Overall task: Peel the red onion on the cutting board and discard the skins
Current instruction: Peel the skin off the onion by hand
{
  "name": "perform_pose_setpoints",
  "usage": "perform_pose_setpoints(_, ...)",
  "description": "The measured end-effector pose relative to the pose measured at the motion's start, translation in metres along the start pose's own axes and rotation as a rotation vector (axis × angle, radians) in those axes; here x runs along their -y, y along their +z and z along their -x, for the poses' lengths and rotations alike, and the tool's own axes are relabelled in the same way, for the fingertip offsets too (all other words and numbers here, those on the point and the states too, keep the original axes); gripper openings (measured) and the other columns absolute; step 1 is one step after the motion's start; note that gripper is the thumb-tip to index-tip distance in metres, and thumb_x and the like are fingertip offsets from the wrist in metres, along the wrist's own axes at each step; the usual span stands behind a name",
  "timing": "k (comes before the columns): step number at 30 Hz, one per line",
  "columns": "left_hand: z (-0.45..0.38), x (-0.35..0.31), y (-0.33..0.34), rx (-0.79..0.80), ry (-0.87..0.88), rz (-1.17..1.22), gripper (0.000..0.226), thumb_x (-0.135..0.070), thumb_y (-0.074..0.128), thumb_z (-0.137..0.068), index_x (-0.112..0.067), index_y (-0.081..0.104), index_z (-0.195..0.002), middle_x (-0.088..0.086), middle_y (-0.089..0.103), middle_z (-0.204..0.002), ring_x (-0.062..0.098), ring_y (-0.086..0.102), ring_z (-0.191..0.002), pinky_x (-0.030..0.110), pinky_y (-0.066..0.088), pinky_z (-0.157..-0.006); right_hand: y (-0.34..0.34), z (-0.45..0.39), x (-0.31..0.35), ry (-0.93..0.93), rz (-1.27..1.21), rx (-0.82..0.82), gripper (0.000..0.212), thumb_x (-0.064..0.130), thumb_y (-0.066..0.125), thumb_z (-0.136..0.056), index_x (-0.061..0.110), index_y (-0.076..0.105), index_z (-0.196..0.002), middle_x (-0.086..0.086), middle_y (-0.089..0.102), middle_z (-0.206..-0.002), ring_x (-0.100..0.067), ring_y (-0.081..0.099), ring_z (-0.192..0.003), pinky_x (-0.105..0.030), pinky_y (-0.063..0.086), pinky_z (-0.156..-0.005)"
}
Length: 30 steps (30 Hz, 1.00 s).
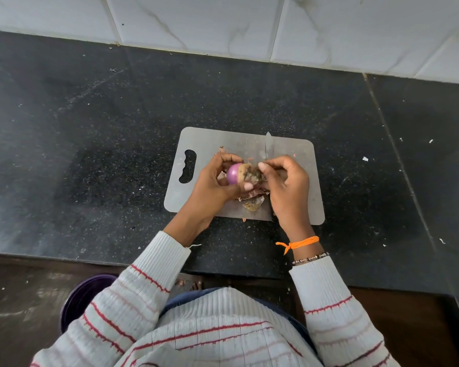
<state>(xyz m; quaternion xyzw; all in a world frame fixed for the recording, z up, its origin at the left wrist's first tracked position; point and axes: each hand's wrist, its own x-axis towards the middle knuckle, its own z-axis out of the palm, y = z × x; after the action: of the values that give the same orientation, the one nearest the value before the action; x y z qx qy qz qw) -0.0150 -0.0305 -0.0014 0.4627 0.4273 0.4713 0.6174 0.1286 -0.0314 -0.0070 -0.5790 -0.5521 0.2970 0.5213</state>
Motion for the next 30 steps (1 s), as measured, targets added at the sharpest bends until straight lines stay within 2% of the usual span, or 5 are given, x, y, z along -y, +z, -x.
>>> perform_pose_setpoints(2, 0.001, -0.002, 0.001, 0.004, -0.037, 0.047, 0.043, 0.009, 0.069, -0.072, -0.01, 0.051, -0.106, 0.002, 0.055, -0.105, 0.015, 0.067, -0.084, 0.033, 0.059, -0.07, -0.005, 0.0, 0.0, 0.087, -0.104, -0.001, 0.008, 0.02, 0.063, -0.088, 0.013, 0.062, -0.084, -0.003, 0.068, -0.083, -0.021, 0.068, -0.082, -0.047, 0.058, -0.072)
perform_pose_setpoints(10, 0.005, -0.006, 0.008, -0.019, -0.035, -0.116, 0.044, 0.0, 0.075, -0.069, -0.011, 0.054, -0.106, 0.007, 0.057, -0.109, 0.026, 0.067, -0.091, 0.044, 0.059, -0.072, -0.008, 0.004, 0.011, 0.0, -0.048, 0.12, 0.014, 0.007, 0.073, -0.077, 0.015, 0.07, -0.087, -0.001, 0.067, -0.089, -0.006, 0.064, -0.085, -0.02, 0.05, -0.078)
perform_pose_setpoints(14, 0.006, -0.008, 0.006, -0.016, -0.019, -0.177, 0.043, -0.003, 0.077, -0.069, -0.013, 0.056, -0.105, -0.001, 0.059, -0.104, 0.031, 0.065, -0.096, 0.046, 0.058, -0.076, -0.009, 0.006, 0.012, 0.131, -0.172, 0.134, 0.024, 0.006, 0.074, -0.075, 0.017, 0.068, -0.096, -0.002, 0.069, -0.093, -0.006, 0.066, -0.086, -0.019, 0.053, -0.075)
perform_pose_setpoints(22, 0.003, -0.004, 0.005, -0.02, 0.006, -0.306, 0.049, -0.01, 0.082, -0.064, -0.018, 0.059, -0.106, -0.012, 0.061, -0.101, 0.023, 0.063, -0.101, 0.05, 0.054, -0.082, -0.008, 0.003, 0.005, 0.086, -0.116, 0.082, 0.004, 0.007, 0.07, -0.079, 0.008, 0.068, -0.082, -0.007, 0.065, -0.083, -0.011, 0.062, -0.08, -0.019, 0.05, -0.072)
perform_pose_setpoints(30, 0.0, -0.003, 0.007, -0.025, -0.012, -0.326, 0.049, -0.012, 0.081, -0.066, -0.015, 0.057, -0.109, -0.013, 0.059, -0.1, 0.024, 0.062, -0.101, 0.05, 0.054, -0.082, -0.005, -0.001, -0.001, -0.025, 0.064, 0.071, 0.005, 0.012, 0.065, -0.085, 0.007, 0.064, -0.083, 0.0, 0.061, -0.078, -0.008, 0.058, -0.076, -0.013, 0.046, -0.068)
